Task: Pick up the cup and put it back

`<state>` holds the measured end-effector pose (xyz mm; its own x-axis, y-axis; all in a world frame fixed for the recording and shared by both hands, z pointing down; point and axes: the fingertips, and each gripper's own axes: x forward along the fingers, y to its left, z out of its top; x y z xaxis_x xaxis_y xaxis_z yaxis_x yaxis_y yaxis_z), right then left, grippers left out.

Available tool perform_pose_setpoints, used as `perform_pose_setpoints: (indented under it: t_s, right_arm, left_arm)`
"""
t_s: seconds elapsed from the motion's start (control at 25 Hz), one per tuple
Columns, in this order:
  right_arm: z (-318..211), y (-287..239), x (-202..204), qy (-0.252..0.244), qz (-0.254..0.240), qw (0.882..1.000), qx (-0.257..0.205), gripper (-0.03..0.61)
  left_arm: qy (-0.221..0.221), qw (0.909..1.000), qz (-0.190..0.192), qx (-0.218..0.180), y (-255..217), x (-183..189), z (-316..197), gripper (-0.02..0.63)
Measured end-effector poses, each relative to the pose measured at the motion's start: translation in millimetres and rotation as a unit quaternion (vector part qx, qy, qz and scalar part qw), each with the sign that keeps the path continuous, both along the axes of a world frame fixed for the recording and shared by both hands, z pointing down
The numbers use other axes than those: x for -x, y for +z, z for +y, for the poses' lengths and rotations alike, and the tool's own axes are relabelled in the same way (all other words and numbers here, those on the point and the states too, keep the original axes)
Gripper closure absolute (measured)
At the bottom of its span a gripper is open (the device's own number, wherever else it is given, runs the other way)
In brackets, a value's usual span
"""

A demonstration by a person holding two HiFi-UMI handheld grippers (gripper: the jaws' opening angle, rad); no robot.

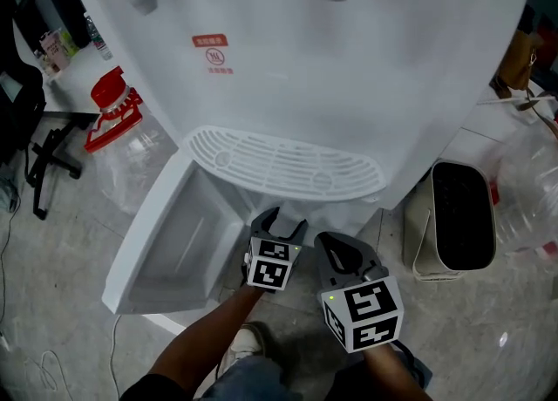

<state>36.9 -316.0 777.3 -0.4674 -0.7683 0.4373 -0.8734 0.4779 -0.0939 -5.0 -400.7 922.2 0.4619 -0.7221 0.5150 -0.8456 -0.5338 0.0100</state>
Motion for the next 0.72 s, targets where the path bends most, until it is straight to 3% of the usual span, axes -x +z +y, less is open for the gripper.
perform_pose_setpoints:
  t_s: [0.52, 0.72]
  right_arm:
    - [13.6, -19.3, 30.3, -0.040, -0.028, 0.999, -0.012, 0.557]
    - [18.7, -27.8, 48.2, -0.060, -0.039, 0.997, -0.019, 0.557]
  left_arm:
    - [-0.012, 0.9983, 0.050, -0.028, -96.7, 29.0, 58.7, 0.486]
    - [-0.034, 0.9967, 0.050, -0.053, -129.2, 48.6, 75.8, 0.537]
